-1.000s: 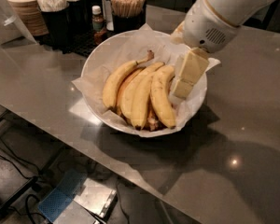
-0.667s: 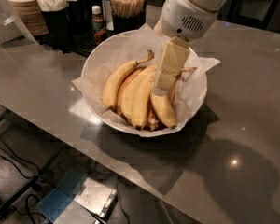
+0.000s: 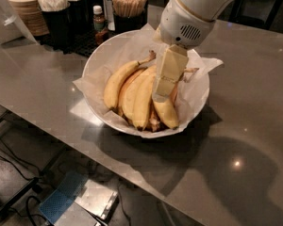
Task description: Pick banana from white bowl
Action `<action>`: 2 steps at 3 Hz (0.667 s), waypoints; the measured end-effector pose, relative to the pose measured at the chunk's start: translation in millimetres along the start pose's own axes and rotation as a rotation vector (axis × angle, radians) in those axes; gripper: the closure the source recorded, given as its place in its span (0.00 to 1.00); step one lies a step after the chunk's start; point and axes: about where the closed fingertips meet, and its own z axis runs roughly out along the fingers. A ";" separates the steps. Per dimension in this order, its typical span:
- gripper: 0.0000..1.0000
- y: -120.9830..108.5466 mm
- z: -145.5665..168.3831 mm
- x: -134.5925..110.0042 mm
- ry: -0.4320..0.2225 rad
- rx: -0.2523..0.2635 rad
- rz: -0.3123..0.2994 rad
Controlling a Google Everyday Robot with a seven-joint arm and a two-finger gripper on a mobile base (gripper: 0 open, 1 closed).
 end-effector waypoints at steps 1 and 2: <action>0.00 0.5 16.5 8.1 -0.024 -0.042 -0.002; 0.00 0.1 37.0 16.7 -0.038 -0.111 -0.023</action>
Offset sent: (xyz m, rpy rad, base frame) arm 0.0084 -0.0026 -0.0448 0.0443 0.1043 0.0774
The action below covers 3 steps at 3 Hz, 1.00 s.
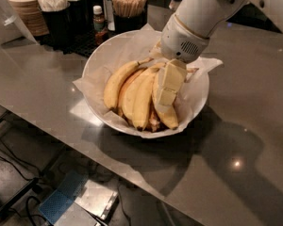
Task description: Pick banana from white bowl
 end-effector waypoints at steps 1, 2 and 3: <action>0.00 0.0 0.0 0.0 0.000 0.000 0.000; 0.00 19.2 -6.8 7.8 0.016 0.040 0.059; 0.00 18.0 -2.1 12.6 0.015 0.040 0.043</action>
Offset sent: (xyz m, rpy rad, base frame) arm -0.0276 -0.0199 0.0086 -0.0311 -0.0193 -0.1114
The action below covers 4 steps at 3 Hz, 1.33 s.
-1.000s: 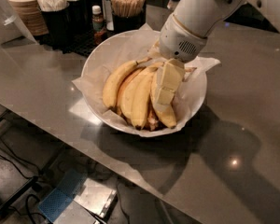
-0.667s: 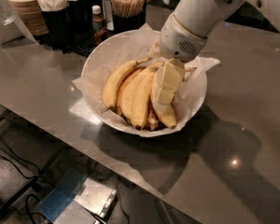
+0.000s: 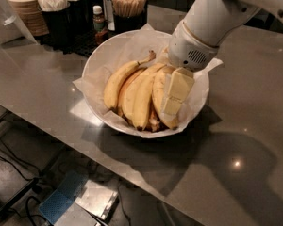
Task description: Pick banana from white bowl
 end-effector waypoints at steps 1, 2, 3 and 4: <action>0.00 0.0 0.2 0.1 0.000 0.000 -0.001; 0.00 0.6 -1.4 -2.0 -0.003 0.009 -0.037; 0.00 3.3 -10.6 -7.4 0.036 0.024 -0.184; 0.00 5.7 -14.5 -14.2 0.101 0.030 -0.359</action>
Offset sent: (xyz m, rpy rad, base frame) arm -0.0009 0.0006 0.0036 0.0023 -0.0462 0.0663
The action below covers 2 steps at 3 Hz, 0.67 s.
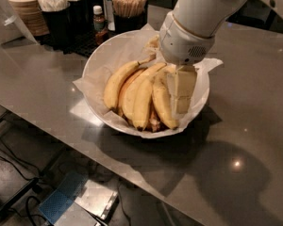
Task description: Pick banana from white bowl
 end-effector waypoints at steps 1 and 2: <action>0.00 -6.9 2.2 -7.0 0.055 -0.002 -0.107; 0.00 -22.8 7.6 -8.7 0.090 0.015 -0.139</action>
Offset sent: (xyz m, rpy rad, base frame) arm 0.0373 0.0242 -0.0042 -0.1318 -0.1146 0.1304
